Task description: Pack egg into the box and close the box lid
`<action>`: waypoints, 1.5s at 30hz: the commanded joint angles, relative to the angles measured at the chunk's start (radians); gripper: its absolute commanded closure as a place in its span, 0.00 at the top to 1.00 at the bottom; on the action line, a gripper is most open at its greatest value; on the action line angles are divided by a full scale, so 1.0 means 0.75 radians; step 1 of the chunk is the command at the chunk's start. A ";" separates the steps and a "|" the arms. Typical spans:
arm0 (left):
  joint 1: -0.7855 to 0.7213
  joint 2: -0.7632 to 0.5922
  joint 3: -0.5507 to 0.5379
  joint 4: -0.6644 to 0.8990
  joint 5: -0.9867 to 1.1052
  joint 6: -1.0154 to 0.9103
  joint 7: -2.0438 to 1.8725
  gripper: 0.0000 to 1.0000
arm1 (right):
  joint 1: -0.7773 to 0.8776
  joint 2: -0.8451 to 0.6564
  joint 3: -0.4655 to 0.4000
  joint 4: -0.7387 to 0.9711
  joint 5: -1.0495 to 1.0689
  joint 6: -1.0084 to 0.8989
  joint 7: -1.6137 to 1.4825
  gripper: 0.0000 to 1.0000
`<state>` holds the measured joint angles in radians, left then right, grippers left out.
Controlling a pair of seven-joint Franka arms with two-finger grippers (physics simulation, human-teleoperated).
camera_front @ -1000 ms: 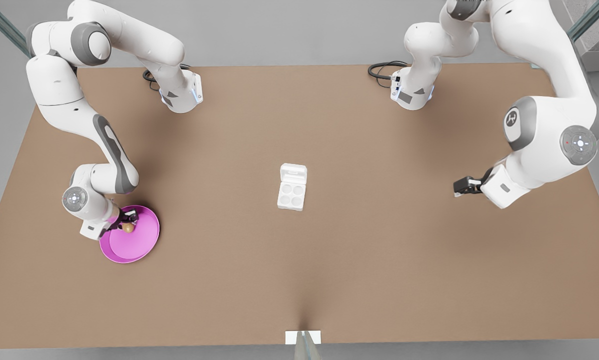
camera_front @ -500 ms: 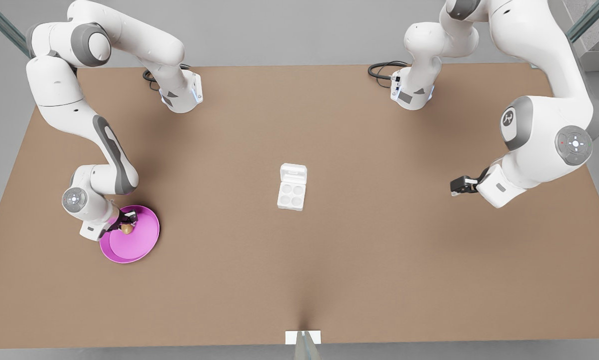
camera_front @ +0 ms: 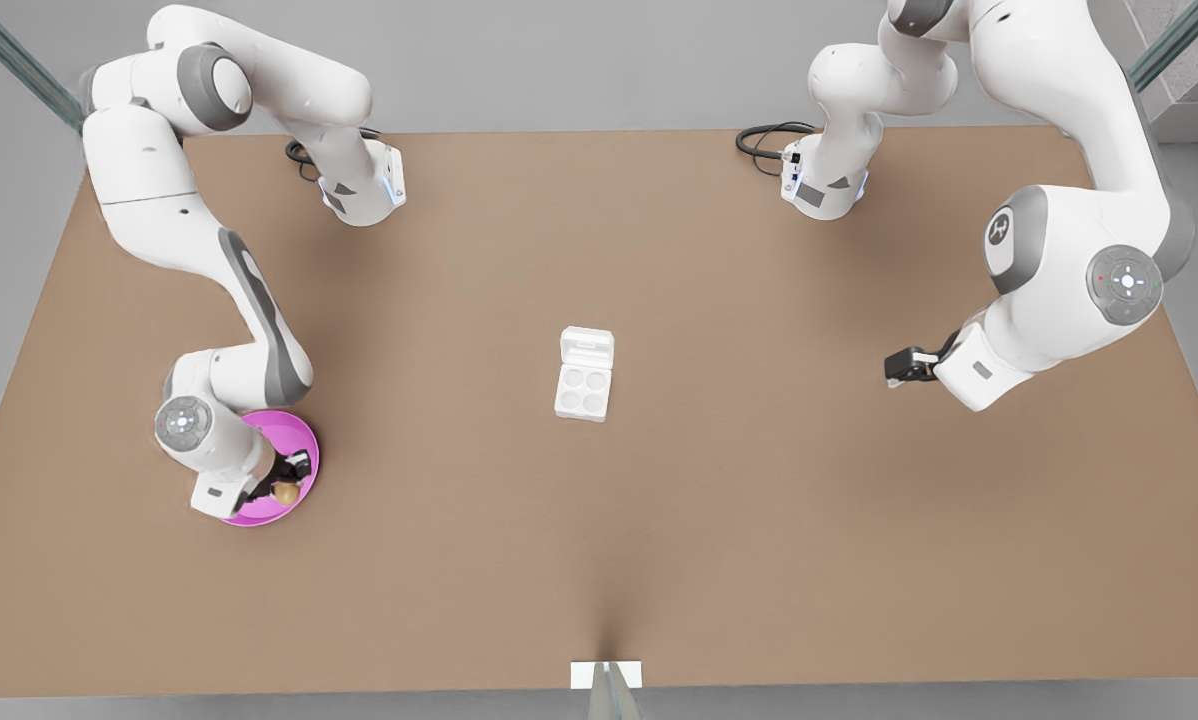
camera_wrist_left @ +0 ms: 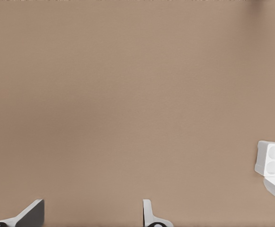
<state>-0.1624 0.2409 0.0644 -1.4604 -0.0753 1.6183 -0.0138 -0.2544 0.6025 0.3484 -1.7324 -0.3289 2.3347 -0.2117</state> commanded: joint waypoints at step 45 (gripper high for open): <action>-0.235 0.024 -0.002 0.000 0.033 -0.088 -0.255 1.00 | 0.622 -0.038 0.043 0.234 0.357 -0.442 0.608 1.00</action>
<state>-0.4373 0.2716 0.0625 -1.4618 -0.0511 1.5511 -0.3163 0.1517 0.5736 0.3797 -1.5216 -0.0658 1.9659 0.1956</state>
